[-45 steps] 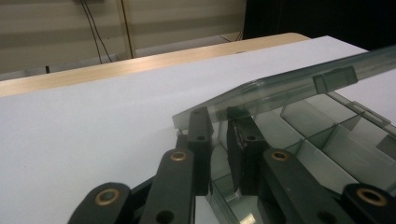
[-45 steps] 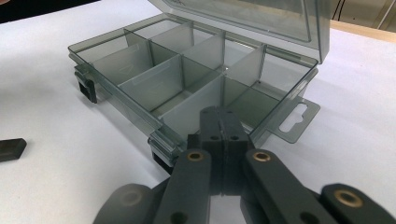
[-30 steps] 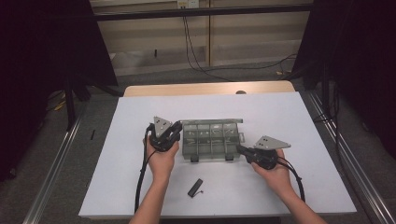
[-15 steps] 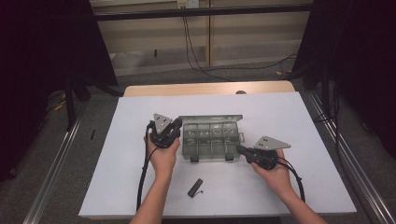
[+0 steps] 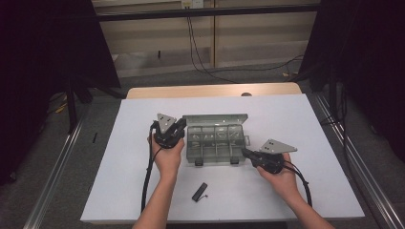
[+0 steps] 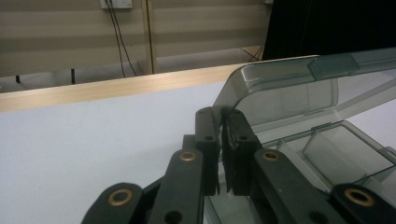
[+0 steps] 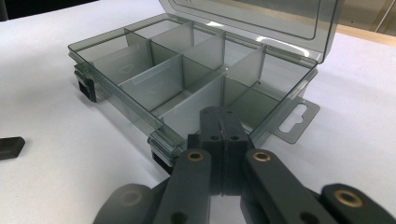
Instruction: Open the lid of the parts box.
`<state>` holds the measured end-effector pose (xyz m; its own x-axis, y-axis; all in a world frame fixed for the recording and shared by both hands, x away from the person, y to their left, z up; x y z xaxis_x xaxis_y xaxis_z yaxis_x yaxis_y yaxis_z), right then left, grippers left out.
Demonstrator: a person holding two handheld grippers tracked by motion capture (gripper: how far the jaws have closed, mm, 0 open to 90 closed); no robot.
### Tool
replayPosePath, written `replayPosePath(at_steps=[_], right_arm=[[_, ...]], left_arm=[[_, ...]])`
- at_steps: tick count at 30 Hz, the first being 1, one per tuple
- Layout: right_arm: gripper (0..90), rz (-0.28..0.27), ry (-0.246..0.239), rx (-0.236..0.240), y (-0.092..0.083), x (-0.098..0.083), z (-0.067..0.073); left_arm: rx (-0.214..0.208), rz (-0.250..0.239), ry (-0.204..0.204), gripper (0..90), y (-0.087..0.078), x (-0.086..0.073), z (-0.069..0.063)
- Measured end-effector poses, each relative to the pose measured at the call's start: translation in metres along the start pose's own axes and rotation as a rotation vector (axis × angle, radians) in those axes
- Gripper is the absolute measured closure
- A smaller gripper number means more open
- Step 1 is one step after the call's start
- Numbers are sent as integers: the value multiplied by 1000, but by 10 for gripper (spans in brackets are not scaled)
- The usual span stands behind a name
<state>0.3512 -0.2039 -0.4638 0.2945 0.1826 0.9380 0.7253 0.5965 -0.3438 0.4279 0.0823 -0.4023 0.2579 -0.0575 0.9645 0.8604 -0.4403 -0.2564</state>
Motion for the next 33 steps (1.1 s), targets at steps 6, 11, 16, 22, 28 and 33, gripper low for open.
replayPosePath(at_steps=[6, 11, 16, 22, 28, 33], right_arm=[[900, -1, -2, -2, 0, 0, 0], [900, -1, -5, -4, 0, 0, 0], [900, -1, -5, -4, 0, 0, 0], [900, -2, -9, -3, 0, 0, 0], [900, -2, -8, -4, 0, 0, 1], [900, -3, -7, -4, 0, 0, 1]], left_arm=[[-2, -4, -22, 859, 2, 2, 1], [-3, -2, -26, 859, 4, 4, 2], [-2, 1, -34, 859, 6, 6, 3], [-6, 6, -41, 860, 8, 8, 4], [-2, 8, -51, 861, 10, 10, 5], [-4, 9, -60, 860, 12, 11, 6]])
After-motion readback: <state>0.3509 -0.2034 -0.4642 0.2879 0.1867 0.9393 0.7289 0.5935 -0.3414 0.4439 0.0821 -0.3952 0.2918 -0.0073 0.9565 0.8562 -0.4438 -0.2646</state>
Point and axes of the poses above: each handheld gripper's, and its own axes: y roughly forward along the jaws, x roughly out of its top, z roughly to its left, the point moved 3 cm from there along y, roughly forward along the jaws, and after that the axes turned 6 degrees about -z, right-handed, at the moved point
